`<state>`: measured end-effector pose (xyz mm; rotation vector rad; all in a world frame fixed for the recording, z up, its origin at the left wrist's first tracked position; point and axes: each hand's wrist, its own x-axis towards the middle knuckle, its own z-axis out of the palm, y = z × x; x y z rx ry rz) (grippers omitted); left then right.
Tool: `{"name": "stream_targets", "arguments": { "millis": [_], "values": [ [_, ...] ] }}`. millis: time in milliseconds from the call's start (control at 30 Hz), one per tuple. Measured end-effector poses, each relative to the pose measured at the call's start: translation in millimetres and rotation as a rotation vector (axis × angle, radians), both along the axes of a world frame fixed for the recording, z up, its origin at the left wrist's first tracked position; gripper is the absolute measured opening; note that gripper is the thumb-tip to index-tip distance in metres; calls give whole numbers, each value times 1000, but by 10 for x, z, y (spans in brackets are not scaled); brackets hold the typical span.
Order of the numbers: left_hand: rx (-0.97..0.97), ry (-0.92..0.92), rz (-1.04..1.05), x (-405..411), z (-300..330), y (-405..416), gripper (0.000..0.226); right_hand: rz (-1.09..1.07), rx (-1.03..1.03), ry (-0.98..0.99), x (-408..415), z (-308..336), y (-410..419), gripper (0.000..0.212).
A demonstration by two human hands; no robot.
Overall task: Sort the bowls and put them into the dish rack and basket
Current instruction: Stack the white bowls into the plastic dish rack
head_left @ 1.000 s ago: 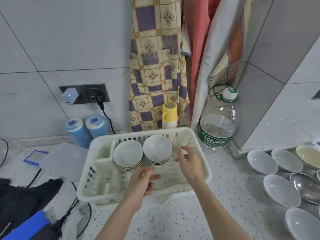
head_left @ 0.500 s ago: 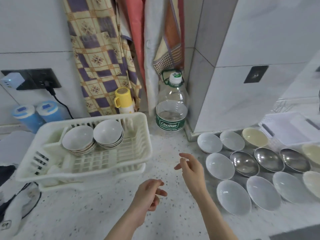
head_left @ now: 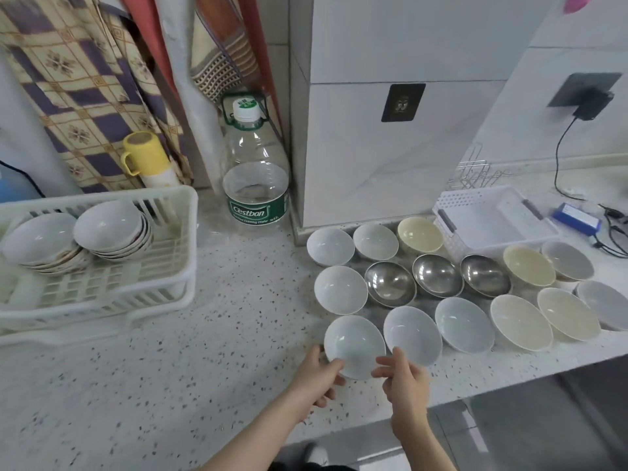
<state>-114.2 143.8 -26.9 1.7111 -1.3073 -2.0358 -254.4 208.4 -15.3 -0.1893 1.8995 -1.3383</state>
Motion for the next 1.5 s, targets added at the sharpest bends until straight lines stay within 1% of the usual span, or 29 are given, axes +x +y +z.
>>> {"name": "stream_targets", "arguments": {
  "millis": [133,267,467,567,667,767,867,1000,1100,1233,1333,1433,1500],
  "values": [
    [50,29,103,-109,-61,39,39,-62,110,-139,-159,-189,216,39],
    [47,83,183,-125,-42,57,38,-141,101,-172,-278,-216,228,26],
    [24,130,214,77,42,11,29,-146,72,-96,-377,-247,70,24],
    [7,169,253,202,124,-45,27,-229,66,-64,-324,-295,7,25],
    [-25,204,293,332,225,-116,28,-305,61,-26,-205,-309,-36,25],
    [-54,244,347,492,340,-194,31,-302,35,15,-43,-264,-77,27],
    [-83,292,406,690,480,-281,32,-258,-20,42,151,-99,-195,25],
    [-147,362,483,1052,666,-402,33,-141,-139,23,489,187,-426,14],
    [-207,412,560,1435,769,-490,31,-37,-208,28,792,375,-631,13],
    [-281,439,686,2095,895,-624,27,122,-277,81,1311,628,-938,14],
    [-352,438,786,2680,991,-731,26,238,-320,145,1777,805,-1210,21],
    [-432,406,875,3288,1071,-818,37,402,-335,164,2260,926,-1520,35],
    [-483,368,931,3674,1103,-883,35,517,-343,159,2587,989,-1716,34]
  ]
}}
